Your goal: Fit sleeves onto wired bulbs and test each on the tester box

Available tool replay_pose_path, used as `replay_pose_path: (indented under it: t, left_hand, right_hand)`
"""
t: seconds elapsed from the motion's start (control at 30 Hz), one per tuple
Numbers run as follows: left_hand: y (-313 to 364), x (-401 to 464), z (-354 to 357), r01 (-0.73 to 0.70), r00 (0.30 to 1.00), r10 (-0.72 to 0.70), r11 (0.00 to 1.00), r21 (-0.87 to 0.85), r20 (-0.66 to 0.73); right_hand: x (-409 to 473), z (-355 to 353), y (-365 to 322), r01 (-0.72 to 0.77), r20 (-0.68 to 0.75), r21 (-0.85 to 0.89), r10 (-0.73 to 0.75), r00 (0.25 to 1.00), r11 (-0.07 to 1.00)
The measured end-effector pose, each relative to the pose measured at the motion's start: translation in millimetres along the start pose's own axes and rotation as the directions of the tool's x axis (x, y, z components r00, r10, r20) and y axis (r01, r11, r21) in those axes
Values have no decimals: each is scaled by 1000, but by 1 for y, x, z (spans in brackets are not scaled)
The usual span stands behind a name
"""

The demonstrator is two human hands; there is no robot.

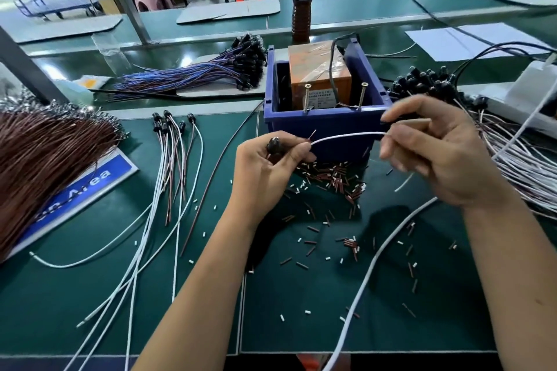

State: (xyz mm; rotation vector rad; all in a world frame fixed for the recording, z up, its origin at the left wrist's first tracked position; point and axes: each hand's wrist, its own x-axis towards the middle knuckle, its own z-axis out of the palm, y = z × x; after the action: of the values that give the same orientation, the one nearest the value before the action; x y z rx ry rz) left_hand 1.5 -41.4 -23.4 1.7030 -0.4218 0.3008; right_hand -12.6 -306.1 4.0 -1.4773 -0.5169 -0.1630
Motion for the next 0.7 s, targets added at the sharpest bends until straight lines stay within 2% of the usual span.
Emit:
replay_pose_path:
  t: [0.07,0.2,0.3,0.37,0.5,0.6,0.7]
  left_hand:
    - [1,-1,0,29,999,-31,997,-77,-20]
    - [5,0,0,12,999,-15,996,-85,-33]
    - [11,0,0,2,1000,-5,991,-136,-18]
    - [15,-1,-1,-7,1000,8,981,-191,2]
    - [23,-3,-2,-54,995,76,963,-264,71]
    - [33,-5,1,-49,985,104,932,-358,136]
    - [35,-5,2,30,973,64,917,-398,220]
  right_hand:
    - [-2,-3,0,-22,73,190,8,997,982]
    - [0,1,3,-55,160,462,-22,987,885]
    - [-1,4,5,-75,189,546,-35,981,835]
    - [-1,9,7,-57,172,486,-31,985,872]
    - [0,30,6,-95,74,210,81,994,973]
    - [-3,46,5,-243,171,28,235,957,970]
    - [-6,62,8,-255,295,-200,306,905,946]
